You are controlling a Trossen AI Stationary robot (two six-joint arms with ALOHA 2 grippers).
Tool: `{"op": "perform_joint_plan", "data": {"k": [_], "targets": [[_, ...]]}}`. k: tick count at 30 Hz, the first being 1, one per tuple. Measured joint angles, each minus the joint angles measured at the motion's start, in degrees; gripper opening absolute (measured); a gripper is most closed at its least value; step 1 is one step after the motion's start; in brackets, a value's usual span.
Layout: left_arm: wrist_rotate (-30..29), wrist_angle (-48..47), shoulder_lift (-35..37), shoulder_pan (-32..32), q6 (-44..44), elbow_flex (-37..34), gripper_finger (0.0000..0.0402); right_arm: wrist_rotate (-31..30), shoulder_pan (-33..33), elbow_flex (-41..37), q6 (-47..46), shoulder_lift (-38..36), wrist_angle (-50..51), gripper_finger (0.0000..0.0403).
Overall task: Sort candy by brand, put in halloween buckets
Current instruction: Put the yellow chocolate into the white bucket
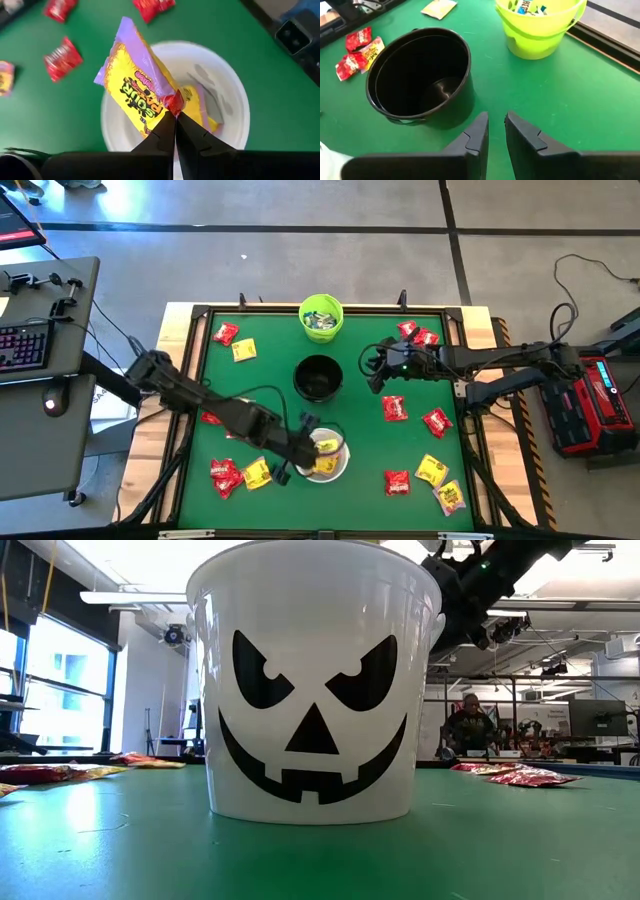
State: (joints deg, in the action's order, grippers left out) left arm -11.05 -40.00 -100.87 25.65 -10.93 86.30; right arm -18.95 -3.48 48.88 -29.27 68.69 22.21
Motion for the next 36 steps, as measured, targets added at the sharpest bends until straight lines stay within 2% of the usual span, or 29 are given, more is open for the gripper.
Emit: {"op": "perform_joint_plan", "data": {"k": [6, 14, 22, 29, 32, 36], "targets": [[-3.2, -1.1, -4.6, 2.0, 3.8, 0.0, 0.0000, -0.2, 1.0, 0.0, 1.0, 0.0, -0.1, 0.0053], [-3.6, -5.4, -7.6, 0.6, 11.4, 0.0, 0.0003, -0.1, 3.4, 0.0, 0.6, 0.0, -0.2, 0.0053], [-2.8, -5.7, -5.6, -0.1, 17.8, 1.1, 0.0055, 2.3, 8.5, 0.0, -2.2, -0.5, 3.1, 0.0042], [-2.4, -5.5, -1.9, -0.1, 24.4, 2.4, 0.0104, 5.2, 20.8, 0.0, -8.3, -1.0, 9.3, 0.0021], [0.1, -4.5, -0.7, 0.1, 24.8, 2.4, 0.0109, 9.3, 29.0, 0.0, -11.6, -1.0, 11.6, 0.0015], [1.9, 0.0, -0.3, 0.5, 24.8, 2.4, 0.0105, 12.1, 39.3, 0.0, -22.6, -0.9, 15.5, 0.0008]]}}
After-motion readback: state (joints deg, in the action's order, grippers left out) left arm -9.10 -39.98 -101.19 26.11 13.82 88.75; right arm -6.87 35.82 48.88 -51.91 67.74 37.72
